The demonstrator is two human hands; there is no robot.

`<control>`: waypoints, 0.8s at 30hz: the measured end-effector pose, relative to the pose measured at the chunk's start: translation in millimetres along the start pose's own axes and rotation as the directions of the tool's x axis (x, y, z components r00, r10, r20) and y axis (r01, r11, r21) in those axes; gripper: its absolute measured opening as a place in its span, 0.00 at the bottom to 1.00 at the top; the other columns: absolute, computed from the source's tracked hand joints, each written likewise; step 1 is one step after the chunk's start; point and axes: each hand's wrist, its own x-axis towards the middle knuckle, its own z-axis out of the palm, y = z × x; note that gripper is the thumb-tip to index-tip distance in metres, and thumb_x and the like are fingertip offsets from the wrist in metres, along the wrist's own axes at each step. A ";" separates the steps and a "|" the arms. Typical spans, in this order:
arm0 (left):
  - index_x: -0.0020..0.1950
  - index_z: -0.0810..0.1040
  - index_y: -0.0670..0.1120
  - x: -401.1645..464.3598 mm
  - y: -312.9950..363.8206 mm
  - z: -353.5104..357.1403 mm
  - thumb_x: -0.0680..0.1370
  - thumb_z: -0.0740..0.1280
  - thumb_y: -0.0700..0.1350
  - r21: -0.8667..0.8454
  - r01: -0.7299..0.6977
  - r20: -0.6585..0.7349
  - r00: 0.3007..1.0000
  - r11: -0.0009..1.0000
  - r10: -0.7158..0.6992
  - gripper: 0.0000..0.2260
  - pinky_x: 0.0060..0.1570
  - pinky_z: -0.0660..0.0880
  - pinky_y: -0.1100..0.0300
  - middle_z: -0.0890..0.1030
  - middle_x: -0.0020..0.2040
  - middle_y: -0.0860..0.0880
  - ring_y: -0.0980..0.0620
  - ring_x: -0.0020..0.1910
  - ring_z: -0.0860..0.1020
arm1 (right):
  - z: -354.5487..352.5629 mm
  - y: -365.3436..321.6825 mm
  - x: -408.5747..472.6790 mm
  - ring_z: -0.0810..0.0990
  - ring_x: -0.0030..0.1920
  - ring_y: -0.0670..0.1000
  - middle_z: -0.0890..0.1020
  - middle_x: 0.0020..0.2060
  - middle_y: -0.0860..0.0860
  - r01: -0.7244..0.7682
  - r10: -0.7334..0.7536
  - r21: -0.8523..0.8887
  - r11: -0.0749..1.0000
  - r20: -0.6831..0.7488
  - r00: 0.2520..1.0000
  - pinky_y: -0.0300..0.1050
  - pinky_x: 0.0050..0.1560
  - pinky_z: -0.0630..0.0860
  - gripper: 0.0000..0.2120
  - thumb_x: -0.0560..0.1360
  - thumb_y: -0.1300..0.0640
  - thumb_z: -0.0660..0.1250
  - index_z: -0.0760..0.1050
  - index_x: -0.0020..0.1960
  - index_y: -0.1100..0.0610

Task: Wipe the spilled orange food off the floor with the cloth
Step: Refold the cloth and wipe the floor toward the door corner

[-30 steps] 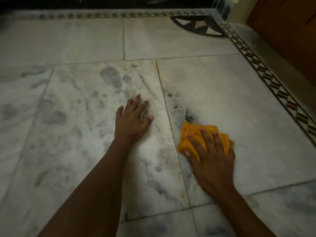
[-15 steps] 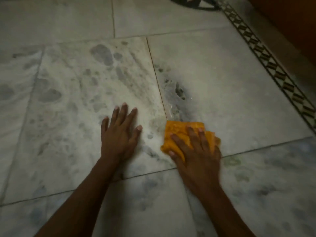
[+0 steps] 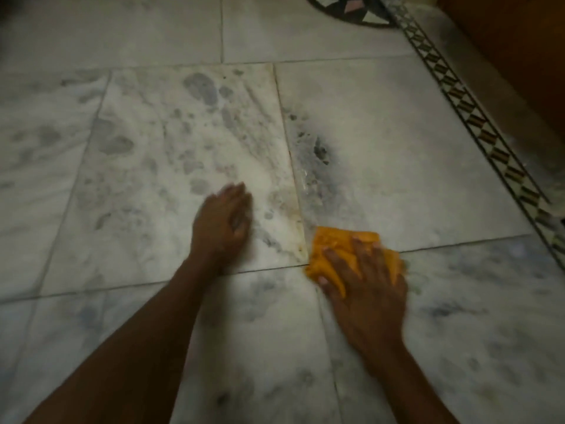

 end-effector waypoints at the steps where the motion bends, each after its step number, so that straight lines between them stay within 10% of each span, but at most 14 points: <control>1: 0.78 0.72 0.48 -32.0 4.5 1.4 0.80 0.56 0.58 -0.004 -0.013 0.004 1.000 1.000 0.013 0.28 0.79 0.60 0.40 0.67 0.81 0.49 0.47 0.81 0.64 | -6.0 15.8 6.9 0.63 0.80 0.58 0.67 0.80 0.47 -0.054 0.054 0.003 0.999 0.016 0.998 0.70 0.74 0.59 0.27 0.77 0.29 0.54 0.69 0.74 0.32; 5: 0.84 0.56 0.59 -122.8 10.7 0.0 0.83 0.51 0.63 0.196 0.015 0.037 0.999 0.980 -0.023 0.29 0.78 0.53 0.44 0.53 0.85 0.57 0.53 0.84 0.52 | 2.0 -11.8 71.2 0.57 0.82 0.61 0.65 0.81 0.48 -0.208 0.208 0.013 0.978 0.011 0.978 0.75 0.75 0.54 0.29 0.77 0.28 0.49 0.67 0.76 0.33; 11: 0.84 0.53 0.60 -111.5 2.7 7.6 0.82 0.50 0.63 0.267 0.011 0.050 0.998 0.964 -0.026 0.30 0.76 0.54 0.44 0.50 0.85 0.59 0.55 0.84 0.50 | 10.6 -38.5 -5.6 0.64 0.80 0.59 0.68 0.80 0.48 0.118 -0.118 0.006 0.993 -0.040 0.992 0.70 0.75 0.57 0.25 0.78 0.32 0.57 0.71 0.73 0.33; 19: 0.85 0.52 0.57 -111.3 0.4 13.1 0.81 0.49 0.64 0.264 0.056 0.012 0.998 0.963 -0.061 0.32 0.77 0.52 0.45 0.49 0.85 0.60 0.57 0.84 0.50 | 3.5 13.3 36.1 0.55 0.83 0.60 0.61 0.83 0.48 -0.304 0.305 0.024 0.952 -0.011 0.952 0.76 0.76 0.50 0.30 0.78 0.28 0.49 0.64 0.78 0.33; 24: 0.85 0.54 0.57 -110.6 -7.8 13.2 0.80 0.48 0.65 0.283 0.053 -0.004 0.999 0.958 -0.054 0.33 0.76 0.54 0.47 0.51 0.85 0.59 0.57 0.83 0.52 | 9.8 -15.9 -20.9 0.66 0.79 0.62 0.70 0.78 0.50 0.172 -0.169 0.049 0.984 -0.063 0.984 0.74 0.76 0.55 0.26 0.78 0.29 0.54 0.72 0.72 0.35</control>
